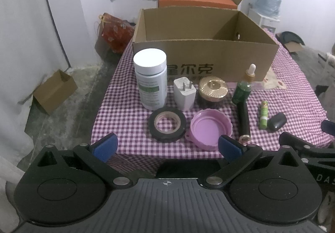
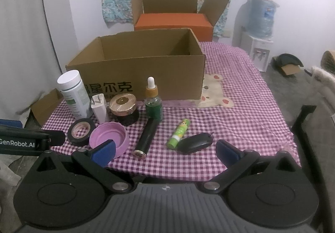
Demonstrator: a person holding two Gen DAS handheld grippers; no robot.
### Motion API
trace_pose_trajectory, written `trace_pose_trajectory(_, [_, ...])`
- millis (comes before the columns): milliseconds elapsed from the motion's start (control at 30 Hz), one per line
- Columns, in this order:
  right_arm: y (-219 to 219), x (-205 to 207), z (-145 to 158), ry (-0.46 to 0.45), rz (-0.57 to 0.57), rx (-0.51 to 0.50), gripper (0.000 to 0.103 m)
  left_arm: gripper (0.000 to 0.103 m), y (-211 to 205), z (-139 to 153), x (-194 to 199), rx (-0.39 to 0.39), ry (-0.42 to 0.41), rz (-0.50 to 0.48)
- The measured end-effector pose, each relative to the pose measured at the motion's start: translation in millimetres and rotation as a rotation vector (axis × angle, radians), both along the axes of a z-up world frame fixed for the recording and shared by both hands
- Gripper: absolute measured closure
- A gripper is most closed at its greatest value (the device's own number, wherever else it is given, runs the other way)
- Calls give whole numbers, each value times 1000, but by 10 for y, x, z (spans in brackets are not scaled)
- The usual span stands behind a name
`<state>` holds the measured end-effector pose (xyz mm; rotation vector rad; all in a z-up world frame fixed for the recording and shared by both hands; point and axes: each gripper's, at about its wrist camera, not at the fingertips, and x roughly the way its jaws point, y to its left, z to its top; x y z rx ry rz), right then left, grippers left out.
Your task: Organize rigid objects
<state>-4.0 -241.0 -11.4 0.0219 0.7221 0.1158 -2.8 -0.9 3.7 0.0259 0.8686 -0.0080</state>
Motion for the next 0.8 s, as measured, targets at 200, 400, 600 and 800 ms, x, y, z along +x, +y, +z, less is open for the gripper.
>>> trace_pose_trajectory(200, [4,-9,2,1,0,1,0,1,3,3,0,1,-1,0])
trace_pose_trajectory(400, [5,-8,2,2,1,1,0,0,2,2,-3,2,-1,0])
trace_pose_trajectory(600, [20,-10,4,3,3,3,0,1,16,6,-3,2,1,0])
trace_pose_trajectory(800, [27,11,-1,6,4,8,0,0,35,-1,8,3,4,0])
